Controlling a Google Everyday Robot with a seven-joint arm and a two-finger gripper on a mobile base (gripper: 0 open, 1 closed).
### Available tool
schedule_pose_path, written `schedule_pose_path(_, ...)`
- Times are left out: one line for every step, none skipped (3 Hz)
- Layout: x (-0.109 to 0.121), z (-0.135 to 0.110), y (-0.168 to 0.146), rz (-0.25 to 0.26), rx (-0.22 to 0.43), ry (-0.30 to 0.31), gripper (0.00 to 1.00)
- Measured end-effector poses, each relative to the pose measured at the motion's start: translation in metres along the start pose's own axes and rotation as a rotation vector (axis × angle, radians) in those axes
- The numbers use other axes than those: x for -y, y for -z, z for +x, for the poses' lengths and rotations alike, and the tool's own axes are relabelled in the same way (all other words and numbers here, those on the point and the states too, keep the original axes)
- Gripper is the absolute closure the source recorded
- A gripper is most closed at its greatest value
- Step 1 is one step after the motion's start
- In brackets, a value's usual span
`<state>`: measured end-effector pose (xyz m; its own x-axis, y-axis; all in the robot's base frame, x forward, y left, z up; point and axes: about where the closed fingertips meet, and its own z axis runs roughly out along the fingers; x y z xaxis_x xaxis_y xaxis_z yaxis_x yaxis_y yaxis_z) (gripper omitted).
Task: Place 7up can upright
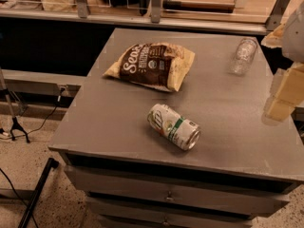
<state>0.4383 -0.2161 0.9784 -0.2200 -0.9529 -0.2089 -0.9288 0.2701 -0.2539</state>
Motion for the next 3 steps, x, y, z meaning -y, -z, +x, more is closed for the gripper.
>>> schedule_pose_path(0.000,0.000,0.000,0.000,0.000,0.000,0.00)
schedule_pose_path(-0.002,-0.008,-0.001,-0.014,0.015,0.004,0.00)
schedule_pose_path(-0.013,-0.038,-0.015,-0.079,0.028,0.007,0.00)
